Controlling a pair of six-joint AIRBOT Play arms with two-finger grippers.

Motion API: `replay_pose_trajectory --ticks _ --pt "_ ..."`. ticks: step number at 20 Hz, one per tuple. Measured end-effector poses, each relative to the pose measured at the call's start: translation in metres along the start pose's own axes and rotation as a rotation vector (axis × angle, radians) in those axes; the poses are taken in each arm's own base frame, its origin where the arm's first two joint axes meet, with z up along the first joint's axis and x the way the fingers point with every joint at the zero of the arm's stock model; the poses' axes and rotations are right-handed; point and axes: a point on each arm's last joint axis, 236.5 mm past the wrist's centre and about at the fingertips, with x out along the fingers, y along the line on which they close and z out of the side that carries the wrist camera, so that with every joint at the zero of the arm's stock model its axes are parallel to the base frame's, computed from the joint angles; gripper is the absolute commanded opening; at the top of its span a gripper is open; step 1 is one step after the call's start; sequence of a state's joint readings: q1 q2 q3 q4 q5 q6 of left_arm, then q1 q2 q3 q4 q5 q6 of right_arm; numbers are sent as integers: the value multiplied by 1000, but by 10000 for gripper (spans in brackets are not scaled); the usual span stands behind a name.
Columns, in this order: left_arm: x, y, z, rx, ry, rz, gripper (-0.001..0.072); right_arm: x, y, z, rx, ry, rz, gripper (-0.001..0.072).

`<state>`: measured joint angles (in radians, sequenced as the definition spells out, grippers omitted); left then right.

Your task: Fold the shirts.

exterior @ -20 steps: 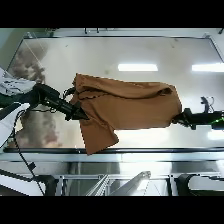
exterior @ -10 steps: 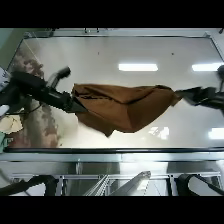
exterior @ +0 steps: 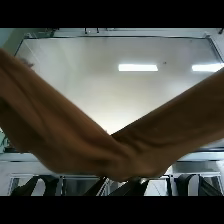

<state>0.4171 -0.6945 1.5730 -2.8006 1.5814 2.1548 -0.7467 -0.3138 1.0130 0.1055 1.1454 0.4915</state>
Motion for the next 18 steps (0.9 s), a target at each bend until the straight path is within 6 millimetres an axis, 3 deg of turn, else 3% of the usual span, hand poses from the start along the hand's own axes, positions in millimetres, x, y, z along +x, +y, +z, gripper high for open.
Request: replay_pose_trajectory --ticks 3,6,9,13,15,18 --pt "10 47 3 -90 6 4 24 3 -30 -7 12 19 -67 19" --pt "52 108 -23 -253 76 -99 23 12 -87 -52 149 81 -101 19" --pt "123 173 -83 -440 188 -174 23 34 -133 -142 362 192 -72 19" --pt "219 233 -188 -639 354 -249 12 69 -161 -294 593 383 -86 19" --pt "251 259 -228 -720 396 -256 12 75 -170 -370 686 477 -143 19" --pt "274 294 -269 -811 423 -234 12 74 -183 -442 807 559 -211 19"
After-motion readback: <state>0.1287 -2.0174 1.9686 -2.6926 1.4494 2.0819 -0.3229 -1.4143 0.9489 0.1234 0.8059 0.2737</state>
